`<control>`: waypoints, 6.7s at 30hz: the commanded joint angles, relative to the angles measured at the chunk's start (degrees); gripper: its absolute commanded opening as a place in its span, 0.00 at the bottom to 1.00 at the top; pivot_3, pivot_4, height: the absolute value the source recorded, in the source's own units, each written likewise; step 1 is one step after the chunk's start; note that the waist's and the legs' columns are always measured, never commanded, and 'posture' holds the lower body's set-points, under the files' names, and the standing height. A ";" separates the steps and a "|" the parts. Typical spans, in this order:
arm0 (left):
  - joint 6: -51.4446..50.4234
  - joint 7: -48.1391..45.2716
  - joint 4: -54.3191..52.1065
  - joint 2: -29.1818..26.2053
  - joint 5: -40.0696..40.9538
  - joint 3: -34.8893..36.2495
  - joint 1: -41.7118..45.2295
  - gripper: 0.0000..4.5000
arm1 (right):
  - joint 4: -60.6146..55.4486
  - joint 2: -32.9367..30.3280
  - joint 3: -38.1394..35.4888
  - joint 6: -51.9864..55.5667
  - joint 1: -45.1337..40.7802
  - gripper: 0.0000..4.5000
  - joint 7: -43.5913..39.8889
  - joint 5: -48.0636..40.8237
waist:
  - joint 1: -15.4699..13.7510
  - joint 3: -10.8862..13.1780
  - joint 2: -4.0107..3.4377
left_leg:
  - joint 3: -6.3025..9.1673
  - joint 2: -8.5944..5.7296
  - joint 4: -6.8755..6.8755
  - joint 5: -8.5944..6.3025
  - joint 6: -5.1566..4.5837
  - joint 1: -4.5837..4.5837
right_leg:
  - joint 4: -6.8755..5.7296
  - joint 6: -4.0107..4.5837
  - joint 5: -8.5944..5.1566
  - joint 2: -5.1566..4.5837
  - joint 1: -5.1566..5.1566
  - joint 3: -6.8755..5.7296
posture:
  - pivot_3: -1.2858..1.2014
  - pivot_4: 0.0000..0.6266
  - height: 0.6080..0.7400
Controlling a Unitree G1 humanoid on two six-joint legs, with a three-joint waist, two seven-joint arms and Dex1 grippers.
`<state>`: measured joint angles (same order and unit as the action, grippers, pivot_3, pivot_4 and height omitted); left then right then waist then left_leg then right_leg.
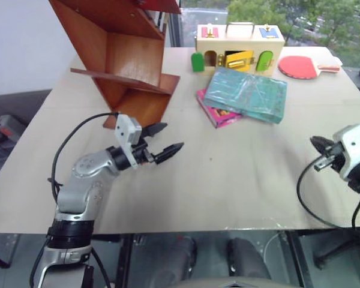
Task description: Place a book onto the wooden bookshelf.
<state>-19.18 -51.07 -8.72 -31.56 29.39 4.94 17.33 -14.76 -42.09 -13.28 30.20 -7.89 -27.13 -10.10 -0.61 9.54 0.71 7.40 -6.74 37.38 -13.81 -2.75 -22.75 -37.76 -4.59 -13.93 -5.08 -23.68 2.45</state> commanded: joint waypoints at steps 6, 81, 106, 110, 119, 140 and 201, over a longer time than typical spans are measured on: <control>1.06 1.20 -3.98 1.04 -0.63 -1.20 0.77 1.00 | 39.38 3.75 12.84 -15.75 -24.43 0.01 7.58 14.79 | 0.41 -0.01 -0.01 | -0.12 -0.01 -0.02 0.01 0.00 -0.05 | 0.01 0.01 0.00 0.04 -0.10 0.11 | 0.52 0.24 1.00; 2.64 5.00 -1.70 4.80 -2.80 -2.65 2.96 1.00 | 83.17 27.34 20.31 -28.18 -67.39 0.01 5.11 20.68 | 4.31 -0.08 -0.15 | -0.10 -0.02 -0.16 0.09 0.15 -0.08 | -0.23 0.12 0.06 0.22 -0.41 0.13 | 0.52 0.24 1.00; 2.64 6.31 -5.21 2.30 -1.88 0.74 -2.96 1.00 | 73.20 30.52 20.18 -33.05 -59.93 0.01 -15.65 17.34 | 4.74 -0.10 -0.22 | -0.12 0.10 -0.12 0.09 0.16 -0.01 | -0.27 0.13 0.08 0.40 -0.40 0.20 | 0.52 0.24 1.00; 2.54 6.34 -4.63 2.49 -1.93 0.36 -2.38 1.00 | 58.96 28.29 20.70 -28.52 -55.26 0.01 -16.51 16.88 | 4.37 -0.10 -0.22 | -0.10 0.10 -0.13 0.09 0.16 -0.06 | -0.22 0.13 0.08 0.40 -0.41 0.18 | 0.52 0.24 1.00; 1.11 7.42 -4.16 4.20 -1.46 -1.01 -1.28 1.00 | 24.50 25.82 21.61 -11.89 -42.52 0.01 -14.45 15.78 | 3.58 -0.10 -0.21 | -0.09 0.10 -0.12 0.09 0.16 -0.09 | -0.22 0.13 0.07 0.37 -0.42 0.16 | 0.52 0.24 1.00; -25.85 34.18 44.09 40.55 20.32 12.57 32.45 1.00 | -37.12 9.75 -2.92 14.54 0.86 0.71 -10.26 -3.31 | -0.23 -0.14 0.01 | 0.17 -0.08 0.08 0.09 0.15 -0.11 | -0.16 0.07 0.06 0.13 -0.14 -0.19 | 0.52 0.24 1.00; -10.91 11.67 -23.63 -3.23 6.98 9.80 -8.15 1.00 | 89.94 27.43 21.48 -30.80 -65.35 0.02 -9.72 19.48 | 4.05 -0.14 -0.06 | -0.15 0.13 -0.19 0.11 0.18 0.12 | -0.21 0.16 0.08 0.44 -0.30 0.24 | 0.52 0.24 1.00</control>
<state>-31.51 -39.66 -29.94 -34.16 36.05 13.11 9.50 75.24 -14.45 8.98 -0.34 -74.37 -34.63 10.08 3.44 9.39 0.65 7.26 -6.61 37.19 -13.70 -2.57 -22.62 -37.97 -4.41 -13.84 -4.63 -23.96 2.69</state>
